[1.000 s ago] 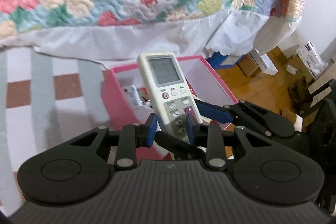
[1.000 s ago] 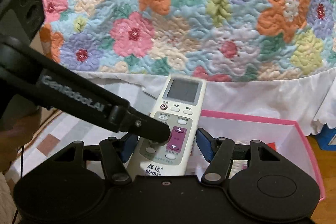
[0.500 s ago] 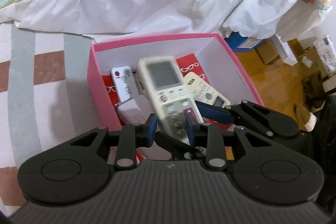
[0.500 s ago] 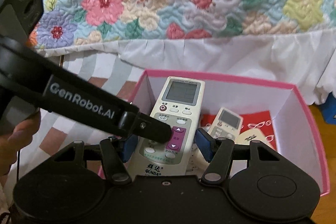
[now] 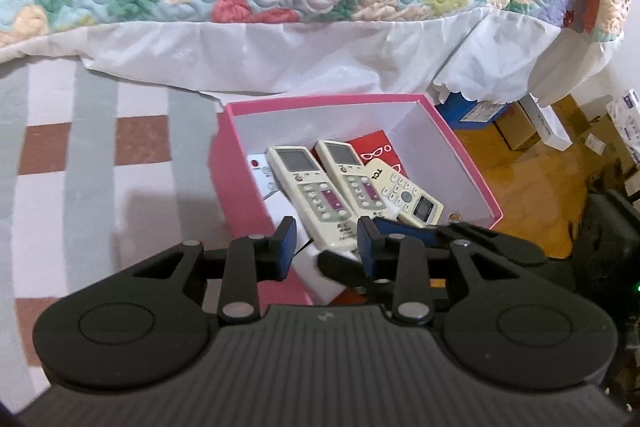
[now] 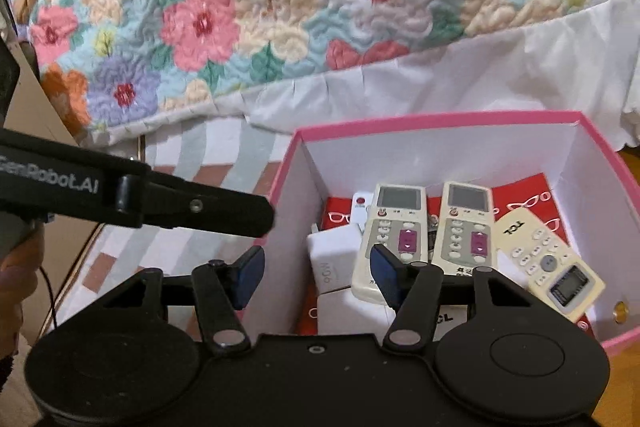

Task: Organize rigid objects
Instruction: 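Open the right gripper and withdraw it from the pink box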

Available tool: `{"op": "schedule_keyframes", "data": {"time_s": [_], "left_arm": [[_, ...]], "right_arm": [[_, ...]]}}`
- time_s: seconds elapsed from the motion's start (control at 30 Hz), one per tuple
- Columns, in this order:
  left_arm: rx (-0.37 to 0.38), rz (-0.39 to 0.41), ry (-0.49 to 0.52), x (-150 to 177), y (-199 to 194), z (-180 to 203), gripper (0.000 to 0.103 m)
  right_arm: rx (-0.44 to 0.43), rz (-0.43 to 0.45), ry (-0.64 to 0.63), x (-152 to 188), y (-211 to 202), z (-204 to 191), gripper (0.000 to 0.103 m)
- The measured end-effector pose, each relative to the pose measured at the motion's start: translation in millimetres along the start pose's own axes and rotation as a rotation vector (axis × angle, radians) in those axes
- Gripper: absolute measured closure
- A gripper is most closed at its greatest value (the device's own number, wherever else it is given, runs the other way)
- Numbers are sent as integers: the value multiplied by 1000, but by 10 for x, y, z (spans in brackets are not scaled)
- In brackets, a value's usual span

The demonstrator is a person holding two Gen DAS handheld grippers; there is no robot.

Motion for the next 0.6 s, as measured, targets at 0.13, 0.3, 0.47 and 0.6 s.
{"op": "schedule_keyframes", "data": {"time_s": [0.13,0.3,0.47,0.6], "left_arm": [[-46,-3,-6,70,-230,84,71],[-142,11,7,167,-556,250,71],[-245,30,0,311,-854,402,69],[-330,48,18,418,-1004,492,66]], "right_arm": [[28,16,-28,14,-263,-54,39],[20,58,-22,-46,-647,-95,39],[12,98,-37,-102,-1014,-193,38],[16,117,-59,-90,-1229,-300,36]]}}
Point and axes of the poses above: each gripper's, at about its wrist camera, not at the fingertips, and y roughly the way its jaws point, z to its right, x to its underside, the point moved 1 cm from there along y, roughly the way its jaws point, and after that the axes turned 14 degrees about x, right-handed, at the moved point
